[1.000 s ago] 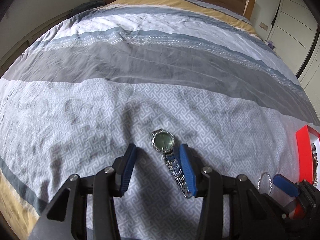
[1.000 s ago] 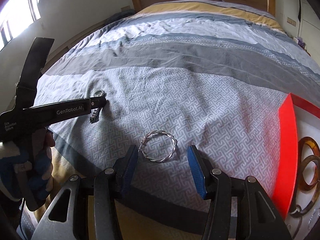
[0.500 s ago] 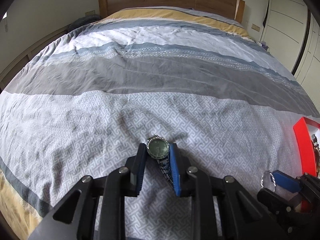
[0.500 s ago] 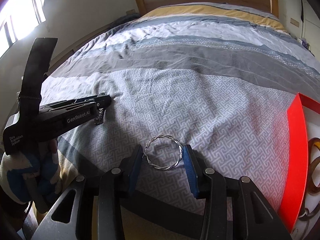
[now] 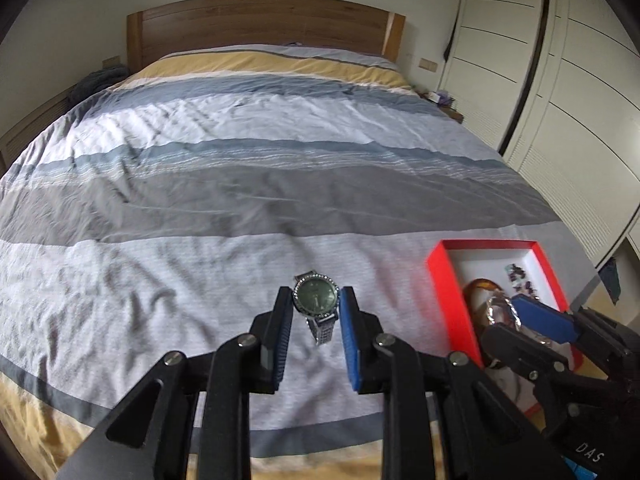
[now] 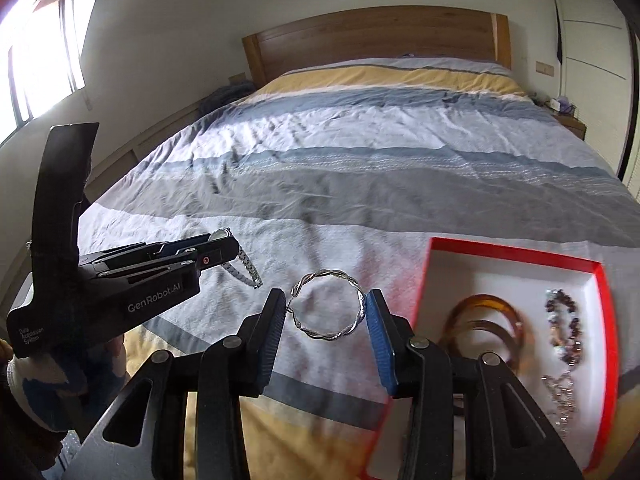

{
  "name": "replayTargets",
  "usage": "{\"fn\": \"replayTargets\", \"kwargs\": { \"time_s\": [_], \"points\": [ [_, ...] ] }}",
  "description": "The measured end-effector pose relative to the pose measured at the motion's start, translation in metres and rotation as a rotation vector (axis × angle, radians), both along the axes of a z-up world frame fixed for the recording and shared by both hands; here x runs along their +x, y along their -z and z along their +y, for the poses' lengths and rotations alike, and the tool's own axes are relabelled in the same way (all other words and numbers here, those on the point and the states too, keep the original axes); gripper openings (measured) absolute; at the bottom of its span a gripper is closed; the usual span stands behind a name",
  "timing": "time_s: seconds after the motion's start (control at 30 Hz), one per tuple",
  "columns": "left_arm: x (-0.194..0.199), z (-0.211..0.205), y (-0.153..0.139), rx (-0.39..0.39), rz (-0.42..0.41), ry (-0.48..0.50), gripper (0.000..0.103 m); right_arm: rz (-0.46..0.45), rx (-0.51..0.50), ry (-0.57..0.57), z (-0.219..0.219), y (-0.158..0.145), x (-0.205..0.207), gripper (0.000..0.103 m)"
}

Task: Organize jewelry
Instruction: 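Carry the watch and twisted hoop over the red box, then open both tools to drop the watch and hoop into the box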

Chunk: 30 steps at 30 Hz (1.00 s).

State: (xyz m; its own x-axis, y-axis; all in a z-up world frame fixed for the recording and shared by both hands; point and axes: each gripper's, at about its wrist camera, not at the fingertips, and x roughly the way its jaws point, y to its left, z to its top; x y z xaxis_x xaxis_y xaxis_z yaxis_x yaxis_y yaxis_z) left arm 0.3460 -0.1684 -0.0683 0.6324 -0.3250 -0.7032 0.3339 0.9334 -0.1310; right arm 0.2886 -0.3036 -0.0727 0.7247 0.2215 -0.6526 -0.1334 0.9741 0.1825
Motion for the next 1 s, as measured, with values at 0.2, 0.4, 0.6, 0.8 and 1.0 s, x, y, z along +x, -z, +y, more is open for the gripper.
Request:
{"fn": "replayTargets", "kwargs": {
  "time_s": [0.2,0.4,0.6,0.8,1.0],
  "points": [
    [-0.026,-0.075,0.0,-0.025,0.018,0.134,0.022,0.027,-0.049,0.111,-0.071,0.004,-0.018,0.041],
    [-0.043,-0.13,0.017,-0.01,0.065,0.227,0.022,0.085,-0.082,0.189,-0.126,0.029,-0.031,0.041],
    [-0.045,-0.156,0.05,0.05,0.12,0.244,0.019,0.144,-0.09,0.21,-0.149,0.055,-0.031,0.041],
    [-0.044,-0.157,0.065,0.066,0.145,0.24,0.019,0.185,-0.092,0.212,-0.155,0.071,-0.033,0.042],
    [-0.045,-0.156,0.063,0.041,0.165,0.25,0.02,0.198,-0.115,0.209,-0.153,0.073,-0.033,0.042]
  ]
}}
